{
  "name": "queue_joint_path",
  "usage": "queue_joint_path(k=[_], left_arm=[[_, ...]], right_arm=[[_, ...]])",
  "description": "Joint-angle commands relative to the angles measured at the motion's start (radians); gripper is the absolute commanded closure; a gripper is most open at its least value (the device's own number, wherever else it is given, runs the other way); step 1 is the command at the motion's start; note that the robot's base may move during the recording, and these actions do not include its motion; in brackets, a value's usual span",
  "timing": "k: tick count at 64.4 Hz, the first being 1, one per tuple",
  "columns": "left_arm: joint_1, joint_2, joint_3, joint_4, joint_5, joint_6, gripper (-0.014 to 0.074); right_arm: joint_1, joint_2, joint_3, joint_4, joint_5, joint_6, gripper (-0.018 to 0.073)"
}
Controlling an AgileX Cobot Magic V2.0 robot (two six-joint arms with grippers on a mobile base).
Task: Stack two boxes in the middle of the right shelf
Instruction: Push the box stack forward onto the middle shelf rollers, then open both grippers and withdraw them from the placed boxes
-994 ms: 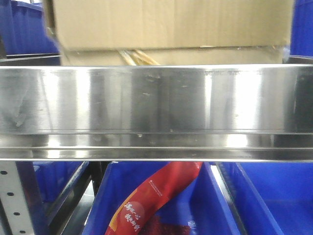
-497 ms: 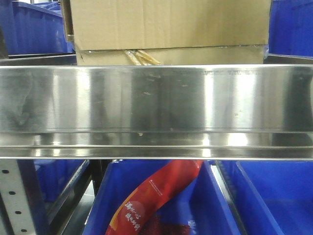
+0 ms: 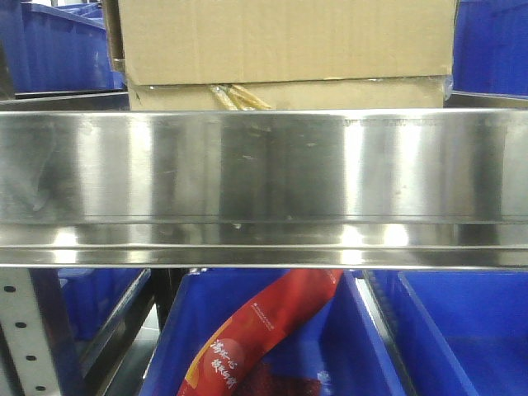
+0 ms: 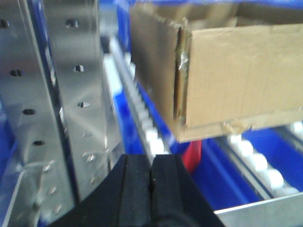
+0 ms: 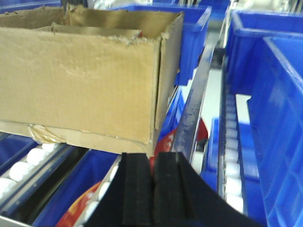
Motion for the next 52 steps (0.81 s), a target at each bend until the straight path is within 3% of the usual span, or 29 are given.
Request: queue_joint_path(k=[1,8,13,52], left_arm=[[-0.004,-0.059,0.115,0.006,-0.182,-0.001,0.0708],[-0.004,-0.097,0.225,0.005,-0.333,-0.001,0.0708],[-0.004,-0.100,0.267,0.005,-0.376,-0.001,0.0708],[-0.004,-0.100,0.277,0.000,-0.380,-0.001,0.0708]], right_arm=[[-0.005,-0.042,0.074,-0.012,-0.117,-0.012,0.0712],[-0.005,-0.055,0.159,-0.012,-0.227,-0.012,0.0712],[-0.005,-0.053,0.189,-0.012,-0.272,-0.012,0.0712],[-0.005,-0.053,0.199,-0.012,-0.304,-0.012,0.0712]])
